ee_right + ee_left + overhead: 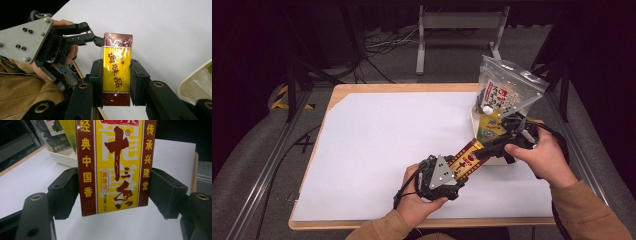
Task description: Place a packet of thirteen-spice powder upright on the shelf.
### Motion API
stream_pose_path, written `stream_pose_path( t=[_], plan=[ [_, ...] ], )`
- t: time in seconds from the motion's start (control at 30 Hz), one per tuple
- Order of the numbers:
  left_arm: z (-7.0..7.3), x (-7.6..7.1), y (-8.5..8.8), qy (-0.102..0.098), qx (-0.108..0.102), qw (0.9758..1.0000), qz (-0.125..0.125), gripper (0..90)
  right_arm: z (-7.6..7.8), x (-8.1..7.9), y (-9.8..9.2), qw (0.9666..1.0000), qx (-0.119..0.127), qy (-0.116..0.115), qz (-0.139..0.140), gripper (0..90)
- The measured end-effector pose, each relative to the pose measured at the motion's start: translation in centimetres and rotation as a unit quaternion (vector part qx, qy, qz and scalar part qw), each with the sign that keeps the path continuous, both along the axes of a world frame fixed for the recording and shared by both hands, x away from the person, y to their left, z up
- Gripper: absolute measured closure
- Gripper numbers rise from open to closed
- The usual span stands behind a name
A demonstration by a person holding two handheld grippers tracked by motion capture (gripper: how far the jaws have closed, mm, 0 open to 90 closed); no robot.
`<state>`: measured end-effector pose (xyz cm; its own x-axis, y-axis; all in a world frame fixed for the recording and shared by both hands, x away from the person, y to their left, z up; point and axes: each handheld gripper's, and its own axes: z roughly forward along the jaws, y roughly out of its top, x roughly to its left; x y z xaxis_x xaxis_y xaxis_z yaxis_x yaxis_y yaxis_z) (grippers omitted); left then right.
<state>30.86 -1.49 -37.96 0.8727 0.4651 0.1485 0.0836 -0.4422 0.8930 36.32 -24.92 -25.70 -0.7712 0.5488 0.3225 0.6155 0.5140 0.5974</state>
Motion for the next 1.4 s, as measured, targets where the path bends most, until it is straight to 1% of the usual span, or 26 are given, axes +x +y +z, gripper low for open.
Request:
stream_pose_path(
  t=[0.07, 0.13, 0.2, 0.27, 0.4, 0.43, 0.47, 0.5, 0.57, 0.63, 0.7, 0.8, 0.87, 0.93, 0.97, 1.0, 1.07, 1.1, 1.2, 1.23, 1.37, 1.4],
  plan=[
    [0.0, 0.3, 0.2, 0.012, -0.002, 0.9999, -0.006, 25.6, 0.2, 0.0, 0.1, 1.0000, -0.005, -0.006, 0.005, 68.8],
    [-0.1, 0.5, 0.5, 0.017, -0.001, 0.9999, -0.003, 22.6, 0.5, 0.0, 0.1, 0.9998, -0.009, -0.016, 0.009, 68.8],
    [-0.1, 0.6, 0.8, 0.020, 0.003, 0.9998, -0.003, 21.7, 0.9, 0.0, 0.0, 0.9993, -0.020, -0.030, 0.010, 68.8],
    [0.0, 0.7, 1.3, 0.021, 0.004, 0.9998, 0.002, 21.8, 1.1, 0.1, -0.2, 0.9988, -0.028, -0.039, 0.011, 68.8],
    [0.2, 0.8, 2.4, 0.024, 0.007, 0.9996, 0.010, 22.9, 1.7, 0.5, -0.8, 0.9969, -0.051, -0.057, 0.015, 68.8],
    [0.2, 0.8, 2.6, 0.027, 0.006, 0.9995, 0.013, 22.9, 1.8, 0.5, -1.0, 0.9965, -0.055, -0.060, 0.017, 68.8],
    [0.2, 0.8, 2.6, 0.027, 0.006, 0.9995, 0.013, 22.9, 2.0, 0.6, -1.1, 0.9960, -0.060, -0.064, 0.017, 68.8],
    [0.2, 1.0, 3.4, 0.031, 0.008, 0.9993, 0.022, 22.9, 2.1, 0.7, -1.2, 0.9952, -0.065, -0.071, 0.018, 68.8],
    [0.2, 1.2, 3.9, 0.037, 0.009, 0.9989, 0.026, 23.1, 2.4, 0.8, -1.5, 0.9938, -0.074, -0.080, 0.021, 68.8],
    [0.2, 1.3, 4.4, 0.043, 0.008, 0.9986, 0.029, 23.0, 2.6, 0.9, -1.8, 0.9927, -0.082, -0.087, 0.020, 68.7],
    [0.1, 1.4, 4.6, 0.046, 0.009, 0.9985, 0.030, 23.0, 2.7, 0.9, -2.0, 0.9923, -0.085, -0.088, 0.020, 68.8],
    [0.1, 1.5, 5.0, 0.046, 0.012, 0.9983, 0.034, 22.8, 3.1, 1.2, -2.5, 0.9917, -0.090, -0.089, 0.023, 68.7],
    [0.2, 1.4, 5.2, 0.043, 0.014, 0.9983, 0.036, 22.7, 3.3, 1.2, -2.6, 0.9901, -0.098, -0.098, 0.024, 68.7],
    [0.2, 1.4, 5.5, 0.044, 0.013, 0.9982, 0.039, 22.7, 3.6, 1.3, -2.8, 0.9883, -0.107, -0.106, 0.026, 68.7],
    [0.2, 1.3, 5.7, 0.043, 0.013, 0.9981, 0.042, 22.7, 3.7, 1.3, -2.9, 0.9869, -0.112, -0.112, 0.031, 68.7],
    [0.2, 1.3, 5.8, 0.044, 0.014, 0.9980, 0.043, 22.7, 3.9, 1.3, -2.9, 0.9855, -0.119, -0.116, 0.034, 68.7],
    [0.1, 1.3, 6.2, 0.048, 0.018, 0.9976, 0.048, 22.7, 4.1, 1.3, -3.0, 0.9841, -0.124, -0.122, 0.037, 68.7],
    [0.1, 1.3, 6.4, 0.050, 0.018, 0.9972, 0.052, 22.7, 4.1, 1.4, -3.1, 0.9829, -0.128, -0.127, 0.040, 68.7],
    [0.0, 1.4, 6.8, 0.055, 0.018, 0.9968, 0.054, 22.7, 4.4, 1.5, -3.2, 0.9799, -0.140, -0.134, 0.048, 68.7],
    [0.0, 1.5, 7.0, 0.057, 0.018, 0.9966, 0.057, 22.7, 4.4, 1.5, -3.2, 0.9799, -0.140, -0.134, 0.048, 68.7],
    [0.2, 1.6, 7.6, 0.057, 0.018, 0.9964, 0.060, 22.7, 4.5, 1.8, -3.5, 0.9761, -0.155, -0.141, 0.059, 68.7],
    [0.3, 1.6, 7.8, 0.058, 0.017, 0.9963, 0.061, 22.7, 4.5, 1.8, -3.6, 0.9757, -0.157, -0.140, 0.061, 68.7]
  ],
)
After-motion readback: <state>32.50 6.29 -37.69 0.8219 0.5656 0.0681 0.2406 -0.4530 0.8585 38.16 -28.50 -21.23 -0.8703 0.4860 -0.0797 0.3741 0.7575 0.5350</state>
